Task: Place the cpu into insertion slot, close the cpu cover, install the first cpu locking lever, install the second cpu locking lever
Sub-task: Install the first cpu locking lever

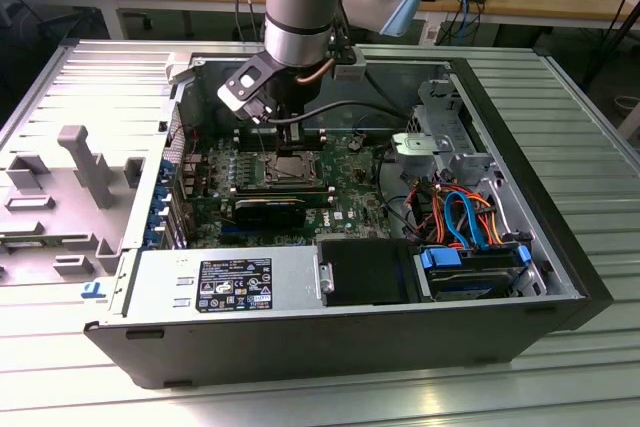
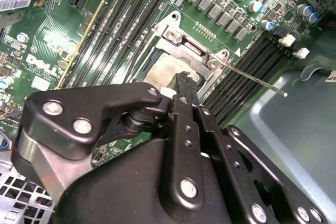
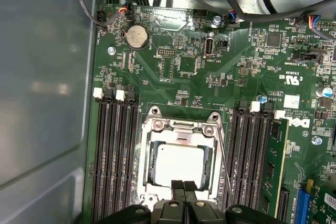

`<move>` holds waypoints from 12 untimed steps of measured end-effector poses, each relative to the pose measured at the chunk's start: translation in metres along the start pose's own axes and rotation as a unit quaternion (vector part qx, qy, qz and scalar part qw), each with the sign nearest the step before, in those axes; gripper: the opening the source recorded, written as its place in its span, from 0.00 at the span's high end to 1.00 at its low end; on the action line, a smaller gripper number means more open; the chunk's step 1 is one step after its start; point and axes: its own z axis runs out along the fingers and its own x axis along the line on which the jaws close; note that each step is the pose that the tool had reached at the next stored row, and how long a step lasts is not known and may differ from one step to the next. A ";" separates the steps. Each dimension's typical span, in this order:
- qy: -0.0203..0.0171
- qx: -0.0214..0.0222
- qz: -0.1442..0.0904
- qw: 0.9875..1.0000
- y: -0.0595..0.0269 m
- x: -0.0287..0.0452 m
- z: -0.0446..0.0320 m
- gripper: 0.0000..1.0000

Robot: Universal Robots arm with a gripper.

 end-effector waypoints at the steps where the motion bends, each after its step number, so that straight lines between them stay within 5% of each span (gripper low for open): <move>1: 0.000 0.000 -0.003 1.000 0.0000 0.0000 0.0000 0.89; 12: -0.003 0.002 -0.040 0.999 0.0000 0.0000 0.0000 0.89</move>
